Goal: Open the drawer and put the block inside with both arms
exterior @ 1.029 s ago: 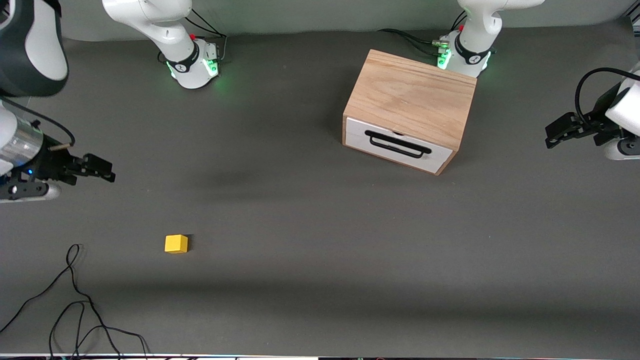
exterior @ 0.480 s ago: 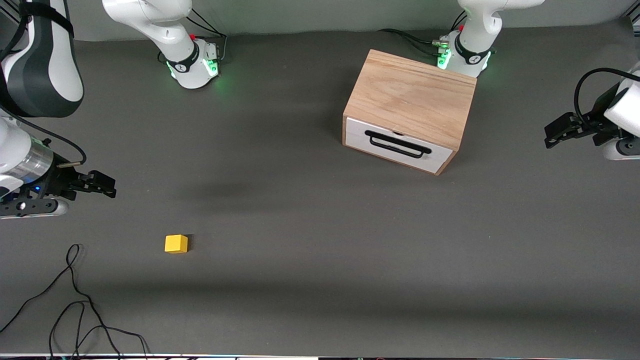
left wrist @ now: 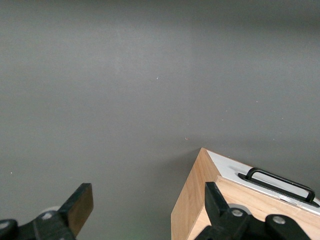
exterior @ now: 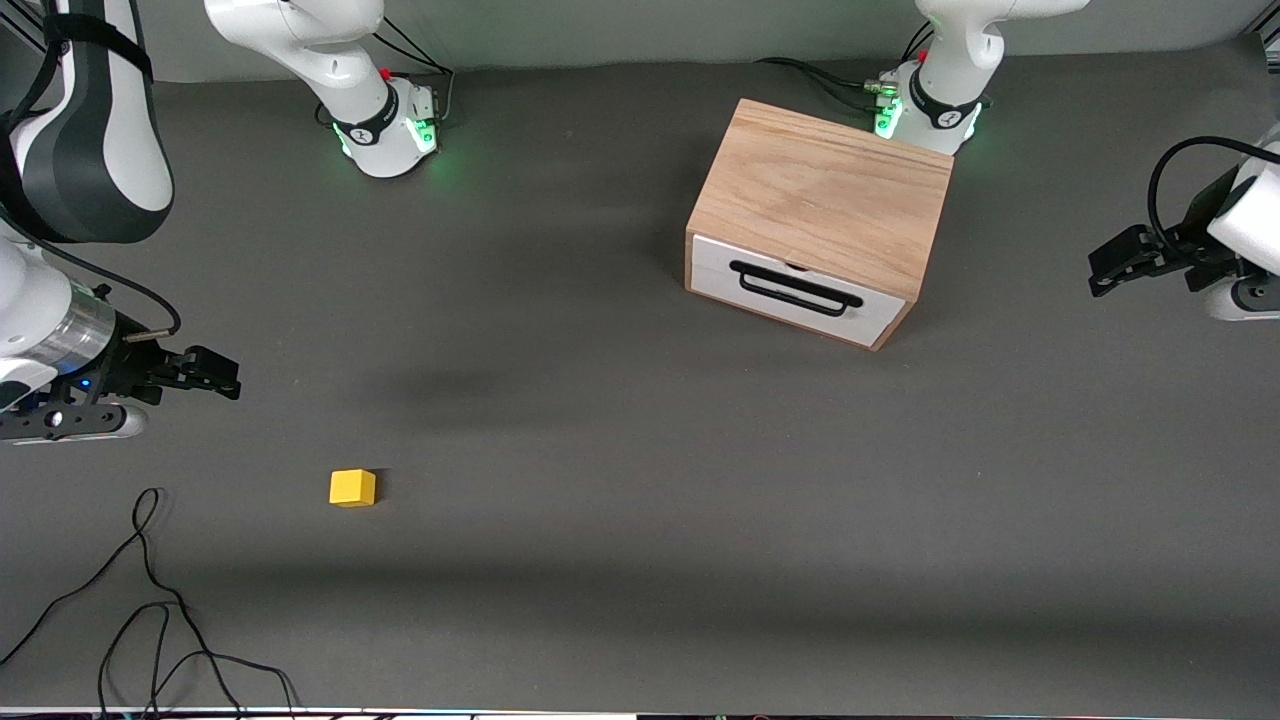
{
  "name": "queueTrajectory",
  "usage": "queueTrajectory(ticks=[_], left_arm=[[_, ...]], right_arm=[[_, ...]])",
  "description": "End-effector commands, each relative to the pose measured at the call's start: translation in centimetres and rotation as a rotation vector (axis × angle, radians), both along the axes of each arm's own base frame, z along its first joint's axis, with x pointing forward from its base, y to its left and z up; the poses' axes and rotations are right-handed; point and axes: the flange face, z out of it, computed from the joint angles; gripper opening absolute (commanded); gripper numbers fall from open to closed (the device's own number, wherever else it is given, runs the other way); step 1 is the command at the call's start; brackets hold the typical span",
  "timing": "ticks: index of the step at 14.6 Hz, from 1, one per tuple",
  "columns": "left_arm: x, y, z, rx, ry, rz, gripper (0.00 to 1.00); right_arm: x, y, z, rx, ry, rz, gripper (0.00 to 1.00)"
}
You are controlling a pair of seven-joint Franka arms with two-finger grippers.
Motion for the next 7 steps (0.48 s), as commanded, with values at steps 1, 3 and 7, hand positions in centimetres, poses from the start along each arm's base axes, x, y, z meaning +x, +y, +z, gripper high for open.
queueTrajectory(ticks=[1, 3, 7], left_arm=[[-0.5, -0.6, 0.1, -0.002, 0.005, -0.008, 0.99], [-0.4, -0.8, 0.0, -0.001, 0.006, 0.007, 0.99], [-0.6, -2.7, -0.6, 0.009, 0.026, 0.215, 0.99]], right_arm=[[1.1, 0.1, 0.8, 0.016, -0.023, -0.018, 1.0], [1.9, 0.4, 1.2, 0.016, -0.037, -0.021, 1.0], [2.7, 0.0, -0.7, 0.022, -0.018, -0.019, 1.0]])
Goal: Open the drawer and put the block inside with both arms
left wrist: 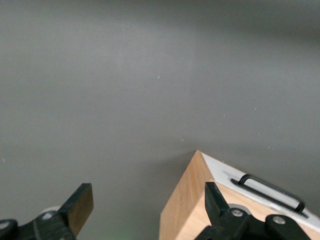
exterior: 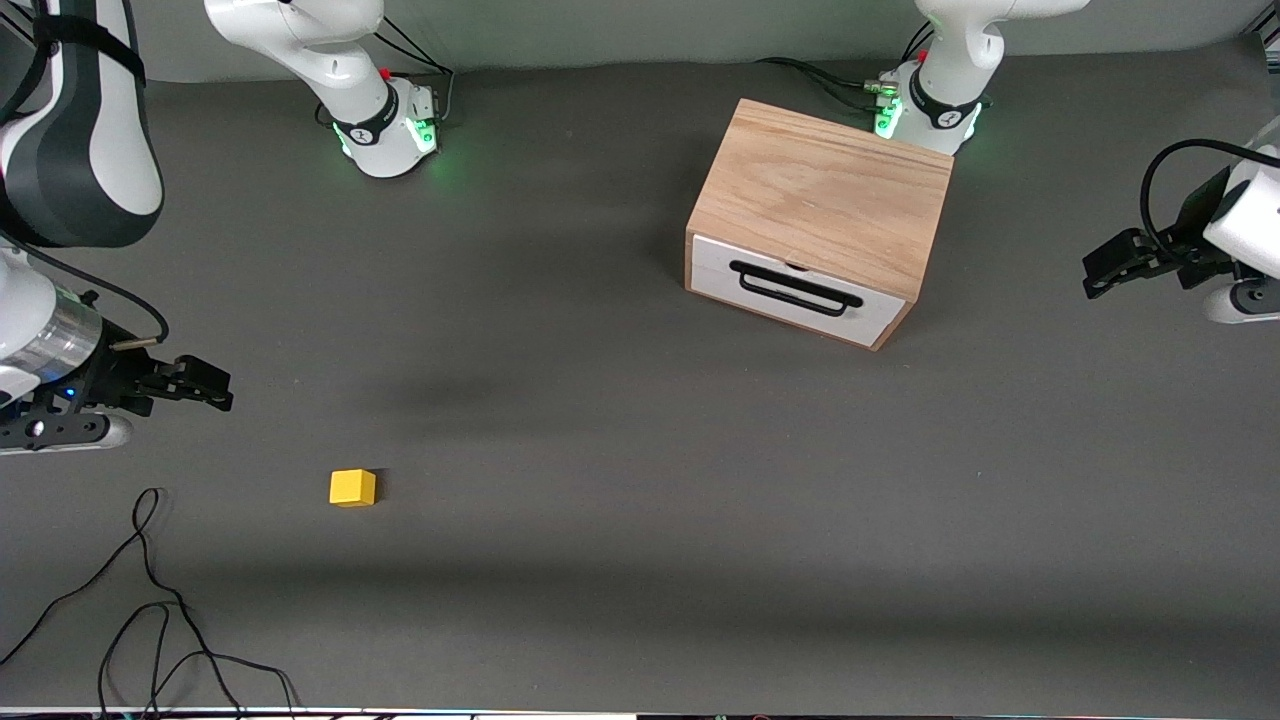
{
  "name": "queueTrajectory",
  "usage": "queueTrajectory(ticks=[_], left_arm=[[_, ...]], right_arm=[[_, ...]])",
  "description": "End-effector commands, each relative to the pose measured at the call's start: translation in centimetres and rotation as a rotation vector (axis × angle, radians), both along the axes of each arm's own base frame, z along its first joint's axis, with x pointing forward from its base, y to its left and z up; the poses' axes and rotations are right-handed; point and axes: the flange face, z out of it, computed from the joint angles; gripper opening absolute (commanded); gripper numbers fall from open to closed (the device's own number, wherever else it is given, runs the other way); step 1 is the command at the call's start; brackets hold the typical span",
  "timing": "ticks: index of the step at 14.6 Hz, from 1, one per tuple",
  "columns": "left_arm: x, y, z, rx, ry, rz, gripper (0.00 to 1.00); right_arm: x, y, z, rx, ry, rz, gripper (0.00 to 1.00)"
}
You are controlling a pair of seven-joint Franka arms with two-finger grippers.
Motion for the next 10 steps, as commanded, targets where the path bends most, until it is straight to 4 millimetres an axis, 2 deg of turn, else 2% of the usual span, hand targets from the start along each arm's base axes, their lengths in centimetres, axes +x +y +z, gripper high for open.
queueTrajectory(ticks=[1, 3, 5, 6, 8, 10], left_arm=[[-0.5, -3.0, -0.9, 0.011, 0.032, 0.133, 0.99], [-0.6, -6.7, -2.9, 0.027, 0.056, 0.267, 0.99], [-1.1, -12.5, -5.2, 0.064, 0.075, 0.373, 0.99], [-1.2, -14.7, -6.5, 0.083, 0.084, 0.443, 0.99], [-1.5, -18.5, -9.6, 0.127, 0.114, 0.534, 0.99], [-1.0, -20.9, -13.2, 0.168, 0.137, 0.662, 0.99]], right_arm=[[1.5, 0.0, -1.4, 0.019, 0.002, -0.019, 1.0], [2.2, 0.3, -2.7, 0.017, -0.007, -0.014, 1.0], [3.1, 0.4, -3.7, 0.016, -0.029, -0.013, 1.0], [3.7, 0.5, -4.0, 0.015, -0.04, -0.012, 1.0], [5.0, 0.5, -4.8, 0.014, -0.047, -0.012, 1.0], [6.3, 0.6, -5.6, 0.013, -0.049, -0.011, 1.0]])
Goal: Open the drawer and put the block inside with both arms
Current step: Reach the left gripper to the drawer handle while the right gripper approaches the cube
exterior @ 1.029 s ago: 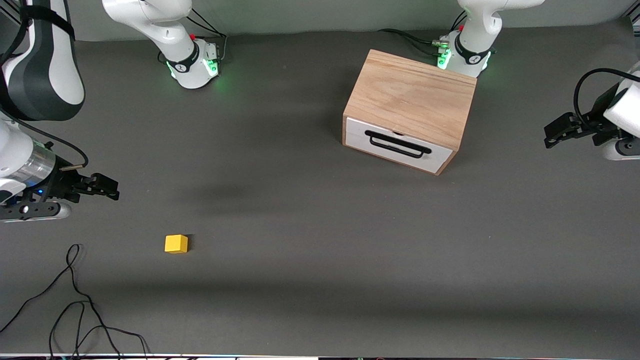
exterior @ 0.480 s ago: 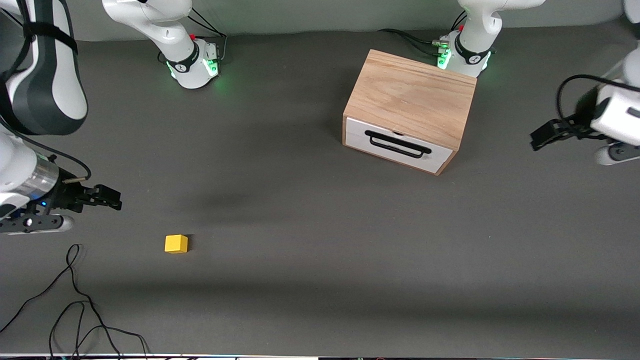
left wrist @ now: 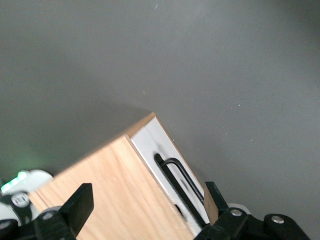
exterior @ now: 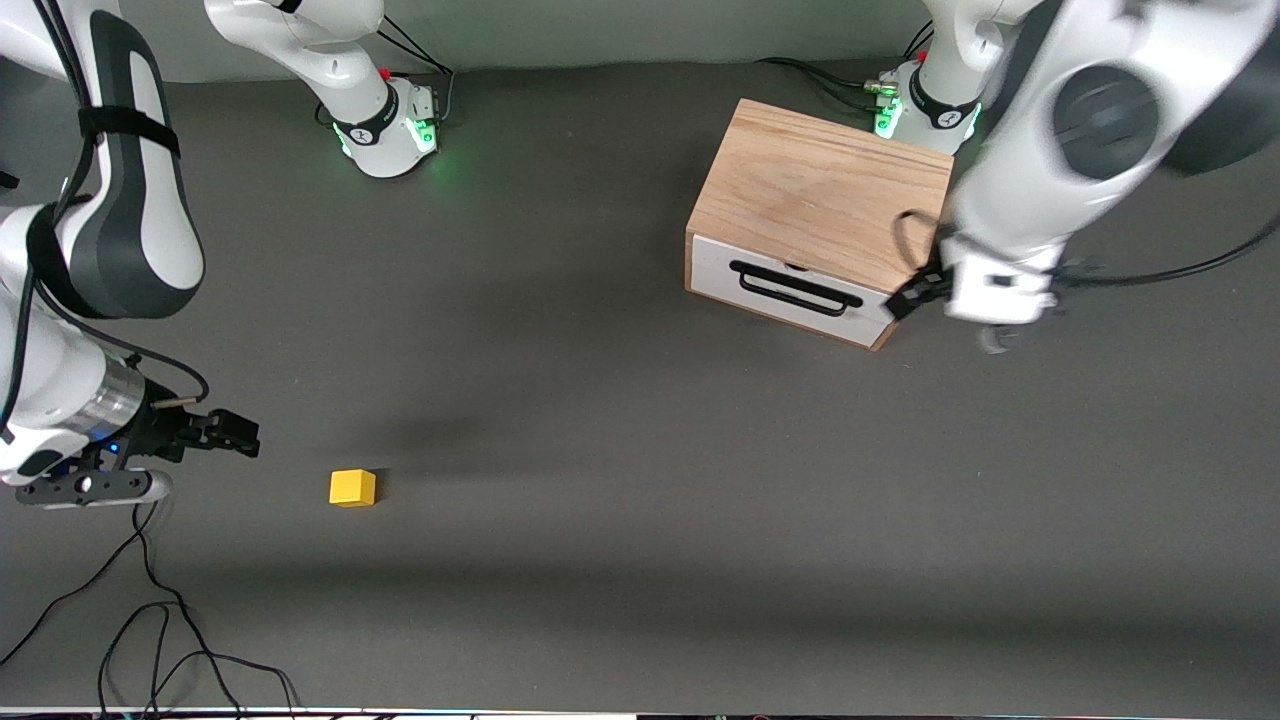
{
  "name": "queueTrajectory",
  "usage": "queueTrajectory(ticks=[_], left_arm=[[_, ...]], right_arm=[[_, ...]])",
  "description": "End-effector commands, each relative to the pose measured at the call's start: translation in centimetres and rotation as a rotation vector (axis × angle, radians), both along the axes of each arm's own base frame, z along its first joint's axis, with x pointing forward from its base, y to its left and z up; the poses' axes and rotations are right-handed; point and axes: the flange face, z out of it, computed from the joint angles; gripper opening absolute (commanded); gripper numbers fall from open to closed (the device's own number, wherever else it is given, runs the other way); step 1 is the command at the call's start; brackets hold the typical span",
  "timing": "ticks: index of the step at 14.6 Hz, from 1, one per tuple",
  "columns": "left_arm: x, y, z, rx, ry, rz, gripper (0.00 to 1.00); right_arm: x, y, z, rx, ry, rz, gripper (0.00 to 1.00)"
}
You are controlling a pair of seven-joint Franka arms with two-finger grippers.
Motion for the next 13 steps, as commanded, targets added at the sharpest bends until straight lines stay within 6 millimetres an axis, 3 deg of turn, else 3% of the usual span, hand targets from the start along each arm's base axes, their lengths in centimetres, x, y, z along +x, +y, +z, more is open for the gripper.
queueTrajectory(ticks=[1, 5, 11, 12, 13], left_arm=[[1.1, -2.1, -4.3, 0.052, 0.009, 0.182, 0.98], [0.9, -6.6, -10.1, 0.044, 0.067, 0.259, 0.97], [0.8, -7.4, -16.2, 0.025, 0.196, 0.291, 0.96], [0.5, -7.5, -16.8, 0.031, 0.203, 0.288, 0.96], [0.4, -7.4, -17.5, 0.038, 0.213, 0.29, 0.96]], right_arm=[[2.5, 0.4, -0.5, 0.01, -0.019, -0.012, 1.0], [4.0, 0.7, -2.1, 0.008, -0.016, -0.006, 1.0], [3.9, 1.0, -2.6, 0.009, -0.006, -0.002, 1.0], [3.9, 1.0, -3.0, 0.009, 0.002, -0.004, 1.0], [3.9, 1.0, -4.7, 0.009, 0.029, -0.004, 1.0]])
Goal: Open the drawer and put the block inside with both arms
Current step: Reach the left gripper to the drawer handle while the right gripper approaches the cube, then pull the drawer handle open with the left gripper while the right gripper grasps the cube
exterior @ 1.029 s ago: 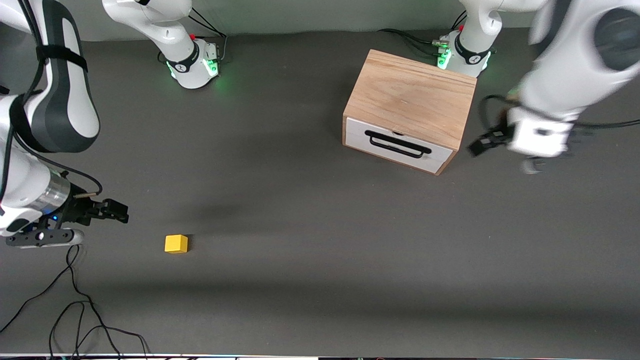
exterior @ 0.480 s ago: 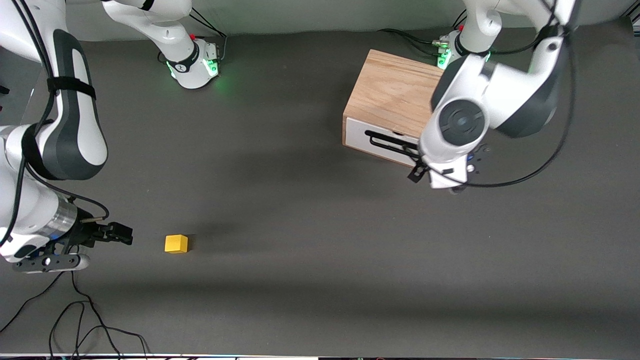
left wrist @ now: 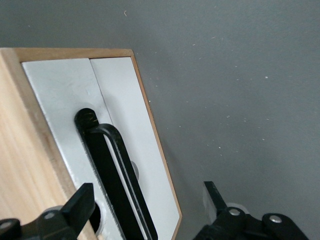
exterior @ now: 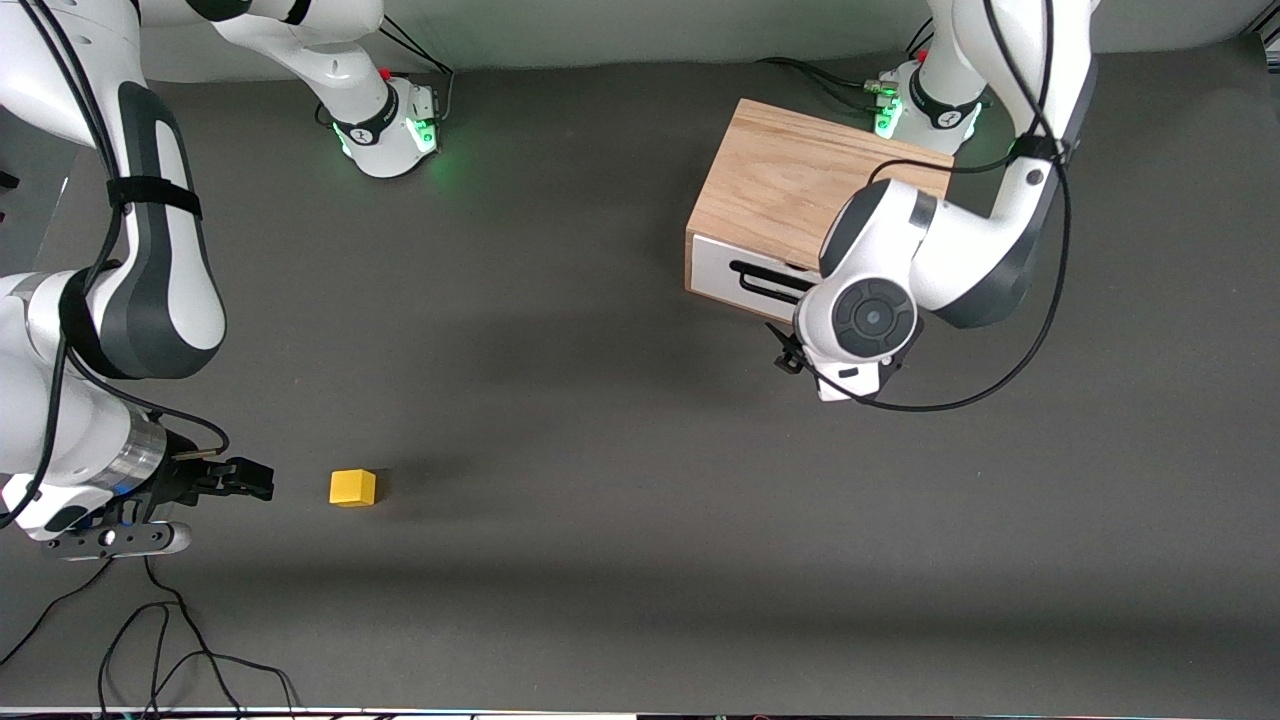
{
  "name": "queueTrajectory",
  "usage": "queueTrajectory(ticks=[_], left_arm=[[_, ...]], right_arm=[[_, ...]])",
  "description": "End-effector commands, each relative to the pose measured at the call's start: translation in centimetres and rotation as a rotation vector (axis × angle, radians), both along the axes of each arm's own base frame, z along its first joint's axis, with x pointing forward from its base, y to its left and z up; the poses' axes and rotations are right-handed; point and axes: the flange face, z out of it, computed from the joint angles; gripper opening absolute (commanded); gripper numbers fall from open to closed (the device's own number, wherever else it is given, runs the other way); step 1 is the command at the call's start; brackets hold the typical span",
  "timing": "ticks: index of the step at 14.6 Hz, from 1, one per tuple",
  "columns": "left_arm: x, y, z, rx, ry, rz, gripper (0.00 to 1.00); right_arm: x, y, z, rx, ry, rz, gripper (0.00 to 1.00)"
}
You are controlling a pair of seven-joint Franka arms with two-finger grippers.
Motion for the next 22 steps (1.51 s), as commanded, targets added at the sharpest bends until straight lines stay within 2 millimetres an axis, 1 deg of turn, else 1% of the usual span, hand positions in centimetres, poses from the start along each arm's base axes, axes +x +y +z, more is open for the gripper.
queueTrajectory(ticks=[1, 2, 3, 4, 5, 6, 7, 8, 10, 13, 14, 15, 17, 18, 20, 21, 22], left_arm=[[-0.7, -0.1, -1.3, 0.012, 0.034, 0.022, 0.96], [-0.8, -0.2, -1.6, 0.004, 0.05, 0.02, 0.97], [-0.9, -0.2, -2.3, 0.007, 0.067, 0.019, 0.97], [-1.0, -0.3, -3.0, 0.01, 0.076, 0.018, 0.97], [-1.3, -0.8, -3.6, 0.011, 0.089, 0.009, 0.97], [-1.4, -1.0, -4.1, 0.014, 0.097, 0.007, 0.97], [-1.4, -1.0, -4.4, 0.016, 0.102, 0.007, 0.97], [-1.4, -1.0, -4.9, 0.019, 0.108, 0.008, 0.97], [-1.6, -1.2, -5.9, 0.013, 0.125, 0.013, 0.97], [-1.8, -1.5, -7.1, 0.018, 0.14, 0.007, 0.97], [-1.8, -1.5, -7.6, 0.022, 0.147, 0.008, 0.97], [-1.8, -1.5, -8.1, 0.024, 0.153, 0.009, 0.97], [-1.8, -1.6, -8.9, 0.017, 0.165, 0.017, 0.97], [-1.8, -1.6, -9.1, 0.017, 0.165, 0.018, 0.97], [-1.6, -1.5, -8.8, 0.014, 0.16, 0.019, 0.97], [-1.6, -1.5, -8.9, 0.015, 0.162, 0.021, 0.97], [-1.5, -1.6, -8.9, 0.011, 0.15, 0.021, 0.93]], right_arm=[[0.5, 0.7, -4.3, 0.023, 0.057, -0.012, 1.0], [1.0, 0.9, -5.8, 0.043, 0.05, -0.018, 1.0], [1.1, 1.7, -6.8, 0.055, 0.05, -0.015, 1.0], [1.2, 1.8, -7.4, 0.054, 0.053, -0.013, 1.0], [1.4, 1.8, -9.3, 0.054, 0.068, -0.015, 1.0], [1.8, 1.9, -12.0, 0.051, 0.065, -0.014, 1.0], [1.6, 1.8, -14.1, 0.052, 0.061, -0.017, 1.0], [1.2, 1.8, -15.3, 0.051, 0.056, -0.018, 1.0], [0.4, 1.9, -16.5, 0.05, 0.074, -0.018, 1.0], [0.0, 2.4, -16.7, 0.049, 0.084, -0.011, 1.0], [-0.2, 2.3, -16.9, 0.049, 0.088, -0.013, 1.0], [-0.4, 2.1, -17.4, 0.049, 0.096, -0.013, 1.0], [-1.4, 2.0, -19.0, 0.047, 0.091, -0.018, 1.0], [-2.2, 1.8, -20.1, 0.048, 0.071, -0.021, 1.0], [-3.3, 1.8, -21.1, 0.047, 0.036, -0.02, 1.0], [-3.3, 1.6, -21.2, 0.047, 0.034, -0.022, 1.0], [-3.4, 1.5, -21.4, 0.046, 0.036, -0.024, 1.0]])
